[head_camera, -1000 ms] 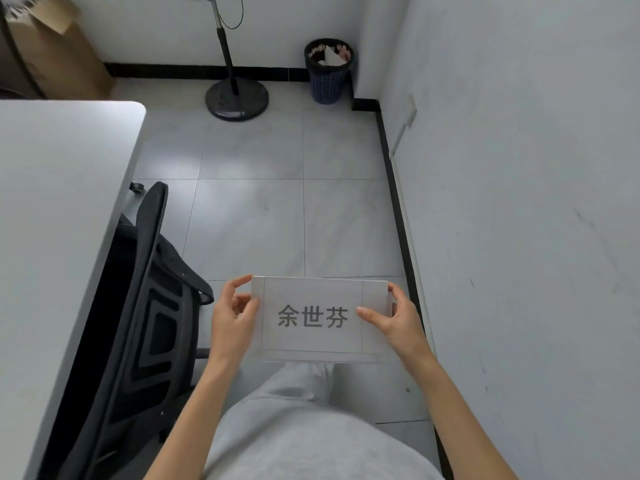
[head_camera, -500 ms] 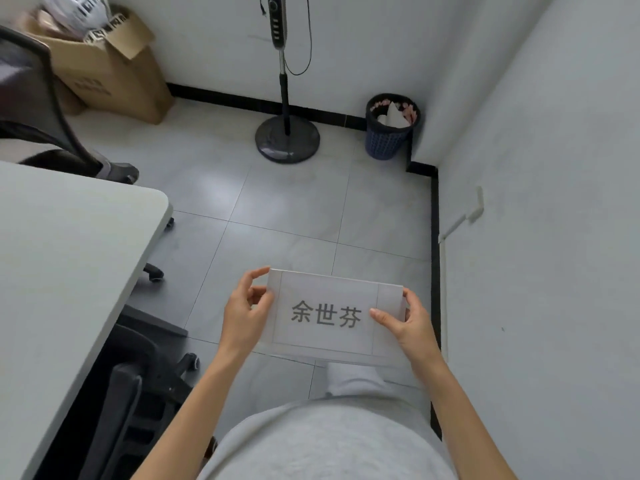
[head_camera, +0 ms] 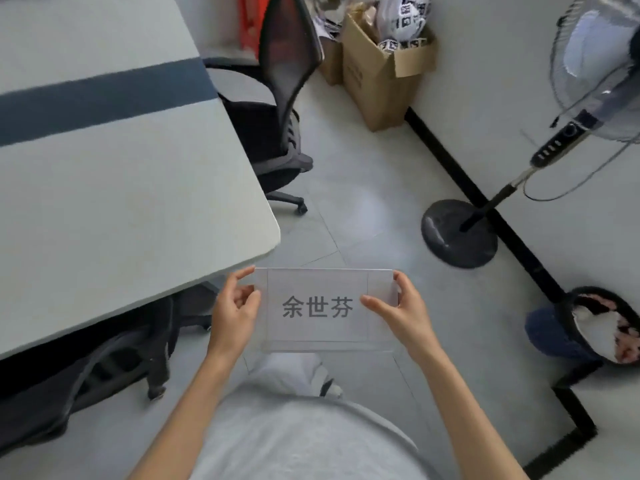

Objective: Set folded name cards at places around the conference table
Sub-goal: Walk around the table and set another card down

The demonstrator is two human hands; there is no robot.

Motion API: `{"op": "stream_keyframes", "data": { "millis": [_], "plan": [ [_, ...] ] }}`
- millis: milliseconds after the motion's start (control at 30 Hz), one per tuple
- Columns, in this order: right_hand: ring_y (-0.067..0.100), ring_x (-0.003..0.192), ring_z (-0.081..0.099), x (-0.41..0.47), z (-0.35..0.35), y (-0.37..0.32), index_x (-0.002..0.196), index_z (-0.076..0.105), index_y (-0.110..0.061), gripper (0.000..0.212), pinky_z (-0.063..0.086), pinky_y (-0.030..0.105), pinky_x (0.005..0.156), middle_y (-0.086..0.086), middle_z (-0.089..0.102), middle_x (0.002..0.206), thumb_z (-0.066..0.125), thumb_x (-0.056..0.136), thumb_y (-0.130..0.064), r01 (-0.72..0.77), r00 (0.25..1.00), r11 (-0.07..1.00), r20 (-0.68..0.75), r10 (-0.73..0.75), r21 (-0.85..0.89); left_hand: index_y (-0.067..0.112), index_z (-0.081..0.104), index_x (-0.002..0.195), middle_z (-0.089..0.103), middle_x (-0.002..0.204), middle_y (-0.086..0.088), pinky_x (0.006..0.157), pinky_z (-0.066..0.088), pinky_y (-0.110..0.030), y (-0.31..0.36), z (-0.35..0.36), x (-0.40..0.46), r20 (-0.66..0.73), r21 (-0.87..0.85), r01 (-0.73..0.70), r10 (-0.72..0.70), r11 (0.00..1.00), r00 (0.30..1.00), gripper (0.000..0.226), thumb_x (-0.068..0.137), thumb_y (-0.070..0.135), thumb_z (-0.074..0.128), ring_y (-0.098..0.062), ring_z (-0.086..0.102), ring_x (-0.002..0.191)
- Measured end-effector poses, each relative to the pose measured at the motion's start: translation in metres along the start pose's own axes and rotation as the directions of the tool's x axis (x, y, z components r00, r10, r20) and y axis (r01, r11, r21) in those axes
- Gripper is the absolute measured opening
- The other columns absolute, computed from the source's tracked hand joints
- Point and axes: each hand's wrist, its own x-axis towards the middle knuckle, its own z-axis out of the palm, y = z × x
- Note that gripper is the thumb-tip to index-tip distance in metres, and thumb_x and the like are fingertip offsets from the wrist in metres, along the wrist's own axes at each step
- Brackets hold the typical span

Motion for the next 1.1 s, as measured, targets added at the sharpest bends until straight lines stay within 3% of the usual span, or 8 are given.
{"op": "stream_keyframes", "data": {
  "millis": [133,233,400,500,700,833,967,1100],
  "plan": [
    [0.019,0.131,0.037,0.091,0.020,-0.034,0.136,0.035,-0.010,0.076,0.032,0.031,0.108,0.003,0.045,0.135,0.074,0.073,-0.025,0.109,0.975,0.991,0.201,-0.092,-0.077,0.027,0.052,0.105,0.063,0.083,-0.007,0.063,0.045,-0.020,0.011,-0.002,0.044,-0.238,-0.055,0.014,-0.026,0.998,0.971,0.033,0.085,0.002,0.049,-0.021,0.057,0.073],
    [0.024,0.134,0.036,0.146,0.047,-0.062,0.139,0.031,-0.011,0.078,0.032,0.034,0.109,0.008,0.041,0.143,0.072,0.075,-0.028,0.172,0.940,0.979,0.316,-0.130,-0.111,0.028,0.051,0.105,0.064,0.089,-0.019,0.068,0.046,-0.028,0.017,-0.006,0.081,-0.360,-0.118,0.009,-0.051,0.993,0.931,0.033,0.085,0.001,0.048,-0.027,0.057,0.078],
    [0.028,0.122,0.044,0.213,0.084,-0.113,0.139,0.027,-0.008,0.071,0.033,0.021,0.087,0.015,0.048,0.133,0.065,0.082,-0.027,0.350,0.852,0.913,0.477,-0.216,-0.211,0.030,0.047,0.107,0.062,0.093,-0.020,0.076,0.046,-0.037,0.024,-0.015,0.131,-0.506,-0.129,0.043,-0.103,0.991,0.856,0.032,0.085,0.007,0.051,-0.031,0.058,0.084],
    [0.028,0.101,0.053,0.250,0.112,-0.143,0.137,0.029,-0.012,0.068,0.042,0.031,0.084,0.013,0.058,0.116,0.064,0.082,-0.031,0.446,0.770,0.864,0.591,-0.238,-0.234,0.023,0.049,0.117,0.060,0.094,-0.015,0.077,0.043,-0.031,0.024,-0.022,0.150,-0.610,-0.143,0.068,-0.142,0.987,0.780,0.034,0.086,0.010,0.053,-0.027,0.056,0.085],
    [0.016,0.076,0.045,0.320,0.190,-0.201,0.128,0.033,-0.011,0.058,0.036,0.016,0.057,-0.001,0.048,0.082,0.063,0.083,-0.032,0.636,0.511,0.747,0.831,-0.218,-0.194,0.017,0.048,0.122,0.058,0.096,-0.007,0.076,0.043,-0.021,0.023,-0.031,0.182,-0.816,-0.198,0.107,-0.225,0.974,0.533,0.038,0.085,0.012,0.056,-0.020,0.056,0.085],
    [0.026,0.086,0.050,0.356,0.249,-0.228,0.123,0.035,-0.017,0.051,0.041,0.028,0.065,0.012,0.053,0.101,0.063,0.083,-0.030,0.689,0.298,0.715,0.945,-0.135,-0.115,0.011,0.047,0.119,0.058,0.088,-0.001,0.063,0.043,-0.003,0.026,-0.024,0.203,-0.920,-0.250,0.085,-0.264,0.965,0.290,0.037,0.084,0.006,0.056,-0.011,0.056,0.078],
    [0.022,0.080,0.049,0.375,0.294,-0.255,0.119,0.038,-0.017,0.045,0.039,0.020,0.056,0.009,0.052,0.099,0.063,0.083,-0.024,0.766,0.108,0.642,0.990,-0.088,-0.026,0.009,0.047,0.117,0.060,0.097,-0.007,0.061,0.043,-0.006,0.031,-0.012,0.224,-0.950,-0.298,0.123,-0.306,0.947,0.061,0.034,0.084,0.007,0.056,-0.019,0.057,0.084],
    [0.016,0.077,0.048,0.382,0.326,-0.271,0.118,0.040,-0.016,0.042,0.039,0.010,0.052,0.005,0.053,0.097,0.063,0.083,-0.019,0.797,-0.056,0.599,0.997,-0.062,0.082,0.006,0.048,0.114,0.064,0.098,-0.014,0.060,0.044,-0.003,0.034,-0.002,0.240,-0.944,-0.329,0.129,-0.320,0.936,-0.083,0.032,0.084,0.006,0.057,-0.021,0.060,0.083]
  ]
}}
